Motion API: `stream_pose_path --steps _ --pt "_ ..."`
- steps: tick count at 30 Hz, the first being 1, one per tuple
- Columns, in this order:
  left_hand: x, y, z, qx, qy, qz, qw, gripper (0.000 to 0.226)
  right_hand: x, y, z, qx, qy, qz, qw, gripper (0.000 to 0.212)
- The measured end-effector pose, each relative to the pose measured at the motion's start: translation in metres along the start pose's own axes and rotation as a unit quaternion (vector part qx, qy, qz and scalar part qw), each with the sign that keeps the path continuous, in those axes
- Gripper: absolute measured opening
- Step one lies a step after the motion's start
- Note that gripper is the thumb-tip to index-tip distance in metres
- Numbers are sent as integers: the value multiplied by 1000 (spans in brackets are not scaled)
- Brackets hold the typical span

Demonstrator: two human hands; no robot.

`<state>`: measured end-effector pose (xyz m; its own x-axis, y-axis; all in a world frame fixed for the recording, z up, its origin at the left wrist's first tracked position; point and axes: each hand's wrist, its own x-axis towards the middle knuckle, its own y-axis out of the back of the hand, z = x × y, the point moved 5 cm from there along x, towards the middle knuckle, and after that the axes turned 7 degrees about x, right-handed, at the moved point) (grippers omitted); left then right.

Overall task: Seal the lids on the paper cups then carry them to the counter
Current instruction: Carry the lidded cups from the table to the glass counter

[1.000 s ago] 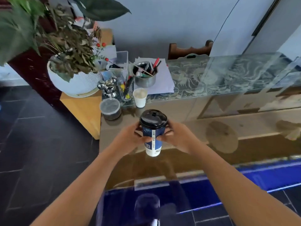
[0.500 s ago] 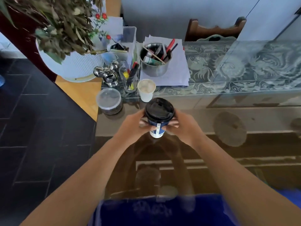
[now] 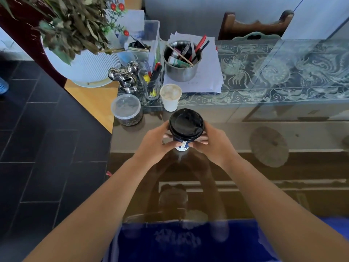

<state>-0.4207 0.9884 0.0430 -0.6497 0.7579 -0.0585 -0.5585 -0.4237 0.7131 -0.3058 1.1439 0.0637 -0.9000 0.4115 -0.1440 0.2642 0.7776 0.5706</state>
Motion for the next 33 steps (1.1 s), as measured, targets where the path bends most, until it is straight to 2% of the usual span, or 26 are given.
stream_pose_path --steps 5,9,11,14,20,23,27,30,33 --pt "-3 -8 -9 15 21 -31 999 51 1 -3 2 11 -2 -10 1000 60" --pt "-19 -20 -27 -9 75 -70 995 87 -8 -10 19 -37 -54 -45 997 66" --pt "-29 -24 -34 -5 104 -76 992 93 -17 -13 31 -65 -88 -55 993 74" --pt "-44 -24 -41 34 124 -97 987 86 -32 -14 42 -106 -127 -63 984 83" --pt "-76 -9 -23 101 142 -96 980 77 -72 -10 39 -166 -166 -96 967 70" --pt "-97 -1 -3 169 133 -96 972 74 -96 0 30 -179 -166 -84 966 63" --pt "-137 12 22 220 143 -87 961 72 -132 5 8 -182 -135 -68 972 66" --pt "-176 22 33 213 155 -62 963 70 -150 -4 -12 -196 -102 -85 972 59" --pt "-222 43 33 162 164 -30 973 59 -158 -28 -37 -204 -72 -113 970 57"
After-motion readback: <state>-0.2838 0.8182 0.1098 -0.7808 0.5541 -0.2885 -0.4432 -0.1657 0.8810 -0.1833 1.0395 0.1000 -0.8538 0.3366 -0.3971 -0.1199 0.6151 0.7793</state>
